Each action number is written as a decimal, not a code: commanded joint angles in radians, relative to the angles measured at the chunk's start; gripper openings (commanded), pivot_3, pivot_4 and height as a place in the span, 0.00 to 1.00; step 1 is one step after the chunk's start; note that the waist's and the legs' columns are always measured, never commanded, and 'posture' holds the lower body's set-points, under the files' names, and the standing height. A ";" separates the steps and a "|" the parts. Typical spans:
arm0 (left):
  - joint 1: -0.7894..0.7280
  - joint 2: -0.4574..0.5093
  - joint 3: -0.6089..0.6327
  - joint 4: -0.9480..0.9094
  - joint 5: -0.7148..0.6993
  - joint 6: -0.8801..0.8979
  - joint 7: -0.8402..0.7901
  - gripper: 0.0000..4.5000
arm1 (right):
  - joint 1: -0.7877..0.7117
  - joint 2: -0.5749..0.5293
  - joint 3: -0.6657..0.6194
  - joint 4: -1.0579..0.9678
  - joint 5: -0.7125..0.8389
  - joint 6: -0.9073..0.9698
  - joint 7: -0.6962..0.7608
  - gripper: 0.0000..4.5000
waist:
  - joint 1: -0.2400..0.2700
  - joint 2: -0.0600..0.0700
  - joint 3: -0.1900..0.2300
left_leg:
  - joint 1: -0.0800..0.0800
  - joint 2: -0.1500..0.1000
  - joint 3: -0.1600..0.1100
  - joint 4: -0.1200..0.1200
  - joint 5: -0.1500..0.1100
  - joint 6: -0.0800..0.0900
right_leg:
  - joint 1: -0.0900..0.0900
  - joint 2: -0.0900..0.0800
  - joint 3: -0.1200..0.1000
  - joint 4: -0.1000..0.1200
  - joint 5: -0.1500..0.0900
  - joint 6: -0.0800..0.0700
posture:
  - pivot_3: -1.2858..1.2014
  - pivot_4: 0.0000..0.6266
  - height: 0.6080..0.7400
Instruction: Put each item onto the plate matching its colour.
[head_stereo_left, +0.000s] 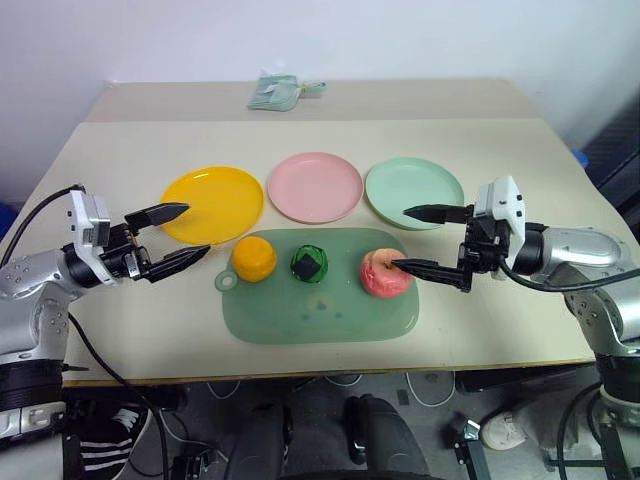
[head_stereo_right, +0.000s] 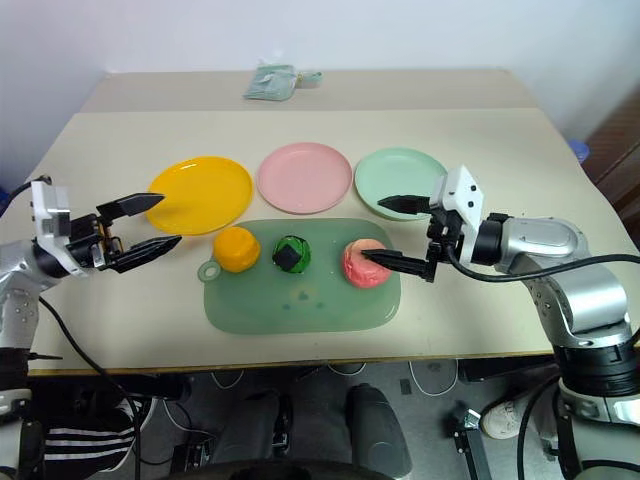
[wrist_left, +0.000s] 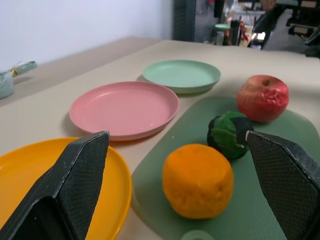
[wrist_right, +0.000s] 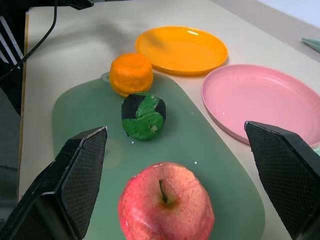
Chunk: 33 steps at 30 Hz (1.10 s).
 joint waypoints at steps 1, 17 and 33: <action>-0.043 0.019 0.019 0.001 -0.014 0.000 -0.007 1.00 | -0.012 0.008 -0.005 -0.021 -0.014 -0.030 -0.009 0.99 | 0.001 0.000 0.000 | 0.000 0.000 0.000 0.000 0.000 0.000 | 0.000 0.000 0.000 0.000 0.000 0.000 | 0.52 0.24 0.96; 0.007 0.003 0.003 -0.109 -0.045 0.067 0.005 1.00 | -0.028 0.015 -0.060 -0.062 0.058 0.020 -0.035 0.99 | 0.000 0.000 0.000 | 0.000 0.000 0.000 0.000 0.000 0.000 | 0.000 0.000 0.000 0.000 0.000 0.000 | 0.52 0.24 0.96; -0.086 -0.086 -0.159 0.010 0.111 0.012 0.069 1.00 | -0.127 -0.035 -0.007 -0.126 0.130 0.181 -0.029 0.99 | -0.003 0.000 0.000 | 0.000 -0.001 0.000 0.000 0.000 0.000 | 0.000 0.000 0.000 0.000 0.000 0.000 | 0.52 0.24 0.96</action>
